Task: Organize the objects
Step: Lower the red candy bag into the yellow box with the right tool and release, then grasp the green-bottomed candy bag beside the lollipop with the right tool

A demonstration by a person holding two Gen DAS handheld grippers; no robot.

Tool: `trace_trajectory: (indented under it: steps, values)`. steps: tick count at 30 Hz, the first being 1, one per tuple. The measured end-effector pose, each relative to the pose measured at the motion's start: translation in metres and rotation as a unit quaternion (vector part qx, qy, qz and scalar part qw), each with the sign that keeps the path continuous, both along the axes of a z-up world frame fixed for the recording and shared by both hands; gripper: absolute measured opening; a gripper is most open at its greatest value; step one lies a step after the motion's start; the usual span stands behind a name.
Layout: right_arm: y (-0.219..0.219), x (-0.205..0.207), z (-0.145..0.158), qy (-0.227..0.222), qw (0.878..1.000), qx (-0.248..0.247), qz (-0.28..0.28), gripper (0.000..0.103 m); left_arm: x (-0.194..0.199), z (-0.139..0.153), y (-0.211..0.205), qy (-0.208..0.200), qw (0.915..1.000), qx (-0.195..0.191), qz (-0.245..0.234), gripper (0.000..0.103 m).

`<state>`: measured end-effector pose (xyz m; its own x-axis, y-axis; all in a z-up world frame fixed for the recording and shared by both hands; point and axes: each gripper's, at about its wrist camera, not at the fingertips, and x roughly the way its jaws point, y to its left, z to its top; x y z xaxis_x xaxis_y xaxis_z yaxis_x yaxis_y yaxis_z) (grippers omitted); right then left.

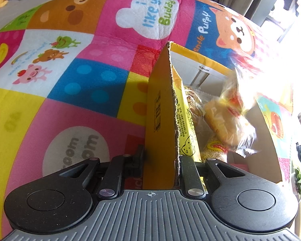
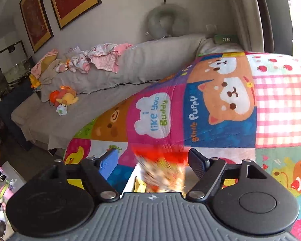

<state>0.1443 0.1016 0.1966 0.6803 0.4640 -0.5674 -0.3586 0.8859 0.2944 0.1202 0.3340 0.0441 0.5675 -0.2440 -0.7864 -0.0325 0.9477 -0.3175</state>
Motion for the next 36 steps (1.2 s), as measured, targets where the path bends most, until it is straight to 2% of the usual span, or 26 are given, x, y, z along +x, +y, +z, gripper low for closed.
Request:
trace_trajectory:
  steps: [5, 9, 16, 19, 23, 25, 31, 36]
  values:
    - [-0.02, -0.006, -0.018, 0.007, 0.999, -0.023, -0.036, 0.078, -0.001, 0.0, 0.001, -0.002, 1.0, -0.004, 0.002, 0.02]
    - [-0.058, -0.015, -0.039, 0.011, 0.995, -0.028, -0.096, 0.084, -0.002, 0.0, 0.001, -0.002, 1.0, -0.005, 0.004, 0.02]
    - [-0.127, -0.02, -0.095, 0.088, 0.976, -0.029, -0.196, 0.084, -0.002, 0.0, 0.001, -0.002, 1.0, -0.006, 0.005, 0.02]
    - [-0.138, -0.026, -0.114, 0.1, 0.973, -0.042, -0.203, 0.084, -0.001, 0.0, 0.001, -0.002, 1.0, -0.006, 0.005, 0.02]
    - [-0.13, -0.034, -0.135, 0.109, 0.974, -0.074, -0.185, 0.084, -0.001, 0.001, 0.001, -0.002, 1.0, -0.006, 0.005, 0.02]
    - [-0.13, -0.034, -0.14, 0.117, 0.974, -0.07, -0.183, 0.084, -0.001, 0.001, 0.0, -0.001, 1.0, -0.005, 0.004, 0.02]
    - [-0.14, -0.001, -0.148, 0.142, 0.967, -0.018, -0.213, 0.084, -0.001, 0.001, 0.001, -0.001, 1.0, -0.003, 0.004, 0.02]
    - [-0.122, 0.028, -0.161, 0.143, 0.968, -0.05, -0.199, 0.084, -0.001, 0.001, 0.001, -0.001, 1.0, -0.003, 0.003, 0.02]
